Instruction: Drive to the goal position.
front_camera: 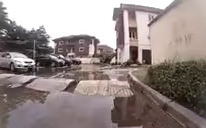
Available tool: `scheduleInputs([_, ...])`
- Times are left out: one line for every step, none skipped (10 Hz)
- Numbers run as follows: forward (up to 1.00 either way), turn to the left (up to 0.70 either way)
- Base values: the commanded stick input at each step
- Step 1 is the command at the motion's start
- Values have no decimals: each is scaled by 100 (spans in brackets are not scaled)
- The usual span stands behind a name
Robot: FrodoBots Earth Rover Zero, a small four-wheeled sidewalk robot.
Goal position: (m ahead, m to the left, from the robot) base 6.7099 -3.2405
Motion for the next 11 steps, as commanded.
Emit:
scheduleInputs([50, 0])
scheduleInputs([50, 0])
scheduleInputs([50, -32])
scheduleInputs([50, -43])
scheduleInputs([50, -28])
scheduleInputs([50, 0])
scheduleInputs([50, 0])
scheduleInputs([50, 0])
scheduleInputs([50, 0])
scheduleInputs([50, -14])
scheduleInputs([50, -43])
